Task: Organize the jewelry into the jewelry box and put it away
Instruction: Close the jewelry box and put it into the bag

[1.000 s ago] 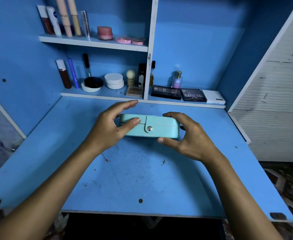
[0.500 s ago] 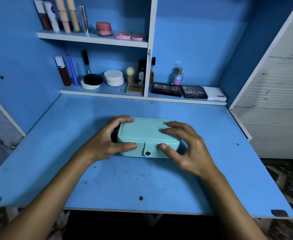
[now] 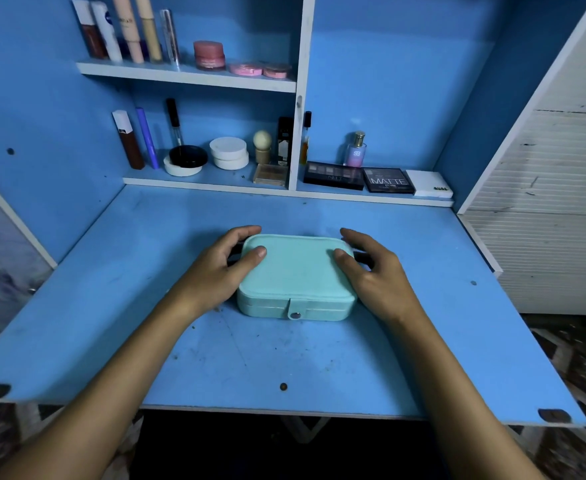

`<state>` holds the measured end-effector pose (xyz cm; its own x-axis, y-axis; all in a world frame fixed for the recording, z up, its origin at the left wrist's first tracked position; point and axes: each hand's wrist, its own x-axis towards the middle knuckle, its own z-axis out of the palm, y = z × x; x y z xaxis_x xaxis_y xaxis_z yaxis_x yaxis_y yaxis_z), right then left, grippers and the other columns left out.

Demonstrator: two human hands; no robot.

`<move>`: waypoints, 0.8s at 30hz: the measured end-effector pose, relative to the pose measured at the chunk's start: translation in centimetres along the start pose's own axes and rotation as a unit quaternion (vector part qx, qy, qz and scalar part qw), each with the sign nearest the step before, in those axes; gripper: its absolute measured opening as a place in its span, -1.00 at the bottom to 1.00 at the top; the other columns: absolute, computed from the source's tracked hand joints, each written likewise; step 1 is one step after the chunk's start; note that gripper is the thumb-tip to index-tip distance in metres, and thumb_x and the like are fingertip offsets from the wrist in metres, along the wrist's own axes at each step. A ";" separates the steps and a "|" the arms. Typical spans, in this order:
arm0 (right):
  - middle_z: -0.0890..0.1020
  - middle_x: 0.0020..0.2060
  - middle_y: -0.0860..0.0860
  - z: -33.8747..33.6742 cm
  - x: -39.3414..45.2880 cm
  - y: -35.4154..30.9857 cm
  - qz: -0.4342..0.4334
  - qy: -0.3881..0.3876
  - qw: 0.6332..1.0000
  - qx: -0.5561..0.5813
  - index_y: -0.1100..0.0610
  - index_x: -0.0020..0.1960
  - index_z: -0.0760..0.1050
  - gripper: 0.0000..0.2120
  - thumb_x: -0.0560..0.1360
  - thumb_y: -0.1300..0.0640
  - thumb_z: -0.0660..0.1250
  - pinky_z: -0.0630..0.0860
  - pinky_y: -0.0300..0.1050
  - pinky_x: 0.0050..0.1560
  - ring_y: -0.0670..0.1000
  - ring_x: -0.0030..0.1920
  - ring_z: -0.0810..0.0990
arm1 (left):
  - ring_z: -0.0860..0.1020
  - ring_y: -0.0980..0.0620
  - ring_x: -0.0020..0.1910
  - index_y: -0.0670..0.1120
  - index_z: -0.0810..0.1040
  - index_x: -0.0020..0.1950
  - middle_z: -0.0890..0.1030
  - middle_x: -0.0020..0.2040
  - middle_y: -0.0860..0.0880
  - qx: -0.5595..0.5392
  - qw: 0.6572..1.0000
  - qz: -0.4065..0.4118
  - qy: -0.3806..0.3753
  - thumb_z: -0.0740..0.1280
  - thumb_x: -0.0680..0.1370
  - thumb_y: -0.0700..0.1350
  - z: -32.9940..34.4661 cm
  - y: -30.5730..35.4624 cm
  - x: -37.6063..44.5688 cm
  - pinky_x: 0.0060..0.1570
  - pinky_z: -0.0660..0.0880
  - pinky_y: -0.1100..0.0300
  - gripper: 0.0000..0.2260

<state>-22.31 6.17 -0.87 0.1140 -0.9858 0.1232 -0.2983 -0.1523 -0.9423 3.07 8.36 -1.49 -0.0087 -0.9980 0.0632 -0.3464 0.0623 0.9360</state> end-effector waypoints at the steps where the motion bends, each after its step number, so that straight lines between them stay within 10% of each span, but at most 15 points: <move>1: 0.61 0.12 -0.23 0.0 -0.1 0.1 0.007 -0.001 1.000 0.003 -0.08 0.29 0.56 -0.69 0.56 0.04 0.40 0.48 -0.36 0.12 -0.22 0.11 0.57 | 0.53 0.29 0.20 0.21 0.49 0.29 0.57 0.23 0.19 0.001 1.000 -0.004 0.002 0.38 0.56 0.07 0.0 0.0 0.0 0.19 0.44 0.27 -0.70; 10: 0.64 0.04 -0.14 -0.1 -2.8 0.0 0.011 0.002 1.000 0.020 -0.08 0.18 0.58 -0.79 0.56 0.08 0.39 0.49 -0.39 -0.06 -0.17 0.03 0.60 | 0.58 0.23 0.05 0.18 0.53 0.10 0.62 0.05 0.23 -0.013 1.000 0.001 0.009 0.36 0.30 0.22 0.2 0.4 -2.1 -0.06 0.46 0.40 -0.61; 24: 0.63 0.00 -0.25 -0.6 -3.3 -0.7 -0.004 -0.004 1.000 0.015 -0.08 0.15 0.58 -0.81 0.56 0.11 0.39 0.52 -0.31 -0.09 -0.17 0.06 0.60 | 0.52 0.27 0.19 0.12 0.52 0.14 0.59 0.12 0.27 0.029 0.999 0.022 0.010 0.34 0.42 0.02 -0.3 1.5 -2.9 0.03 0.44 0.39 -0.71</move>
<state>-23.01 9.49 -0.46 0.1232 -0.9841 0.1280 -0.2691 -0.1573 -0.9502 2.87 11.33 -0.19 -0.0062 -0.9937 0.1116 -0.3994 0.1048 0.9108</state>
